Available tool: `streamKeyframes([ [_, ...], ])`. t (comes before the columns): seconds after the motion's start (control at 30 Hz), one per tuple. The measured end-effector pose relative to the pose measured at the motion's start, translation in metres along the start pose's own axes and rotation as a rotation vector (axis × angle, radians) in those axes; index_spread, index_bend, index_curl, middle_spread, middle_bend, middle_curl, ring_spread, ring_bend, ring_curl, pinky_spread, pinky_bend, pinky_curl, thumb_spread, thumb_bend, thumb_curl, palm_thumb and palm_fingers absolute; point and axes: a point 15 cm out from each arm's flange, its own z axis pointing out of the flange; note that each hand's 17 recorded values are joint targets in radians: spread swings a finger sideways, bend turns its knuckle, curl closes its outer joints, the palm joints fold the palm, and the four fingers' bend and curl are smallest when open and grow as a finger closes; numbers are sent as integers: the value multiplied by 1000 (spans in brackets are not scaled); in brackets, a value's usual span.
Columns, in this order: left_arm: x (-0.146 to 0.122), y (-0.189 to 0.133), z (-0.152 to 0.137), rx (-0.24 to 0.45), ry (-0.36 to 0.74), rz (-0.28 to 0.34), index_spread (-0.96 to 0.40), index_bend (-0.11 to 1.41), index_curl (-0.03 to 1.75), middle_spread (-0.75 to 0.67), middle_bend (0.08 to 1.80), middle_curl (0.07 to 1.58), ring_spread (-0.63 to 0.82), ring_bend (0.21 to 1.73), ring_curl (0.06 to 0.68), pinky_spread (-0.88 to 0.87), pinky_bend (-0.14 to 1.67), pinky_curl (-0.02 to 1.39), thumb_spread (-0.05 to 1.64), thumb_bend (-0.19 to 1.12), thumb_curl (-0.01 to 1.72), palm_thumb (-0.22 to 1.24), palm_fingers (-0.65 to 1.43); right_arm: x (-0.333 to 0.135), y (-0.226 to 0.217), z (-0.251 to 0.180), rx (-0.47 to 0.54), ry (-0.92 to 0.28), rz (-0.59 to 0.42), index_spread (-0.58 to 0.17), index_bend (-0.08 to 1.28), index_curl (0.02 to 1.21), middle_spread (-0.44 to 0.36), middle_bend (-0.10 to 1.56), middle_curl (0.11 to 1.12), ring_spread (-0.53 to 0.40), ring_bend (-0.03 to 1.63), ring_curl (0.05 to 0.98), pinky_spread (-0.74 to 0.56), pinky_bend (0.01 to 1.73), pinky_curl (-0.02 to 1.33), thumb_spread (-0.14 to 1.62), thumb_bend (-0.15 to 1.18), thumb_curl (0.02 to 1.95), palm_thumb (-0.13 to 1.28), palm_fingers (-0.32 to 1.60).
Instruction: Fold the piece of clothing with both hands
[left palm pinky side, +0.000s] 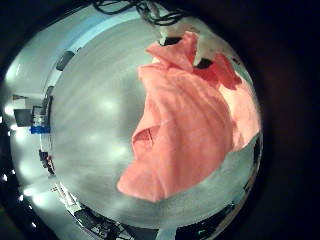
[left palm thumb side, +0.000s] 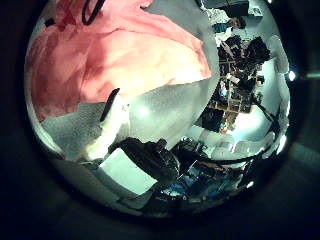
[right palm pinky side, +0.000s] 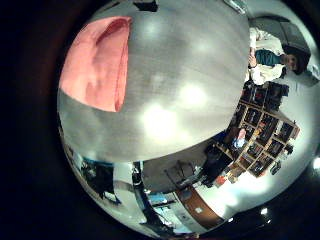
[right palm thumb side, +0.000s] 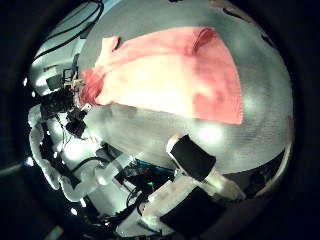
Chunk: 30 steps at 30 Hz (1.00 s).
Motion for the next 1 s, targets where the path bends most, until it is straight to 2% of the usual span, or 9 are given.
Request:
streamKeyframes([
  [0.3,-8,-8,20,-28,2,-8,-39,176,418,51,183,366,264,663,237,362,303,357,1246,-13,327,583,141,18,-2,31,-82,27,6,-339,151,307,-2,249,361,34,437,298,257,333,401,1157,-22,380,488,73],
  [0.7,-9,-9,20,-26,2,-8,-39,177,397,58,182,349,266,649,229,362,293,354,1253,-13,327,589,151,19,-11,63,-145,20,6,-331,150,276,24,210,349,57,414,286,253,338,369,1110,-22,371,497,61],
  [1.0,-12,-8,15,-19,2,-17,-34,178,389,58,182,341,267,648,225,363,289,354,1253,-13,327,589,154,28,-23,75,-140,59,3,-308,155,269,26,204,349,63,399,280,250,330,352,1084,-20,374,529,77],
])
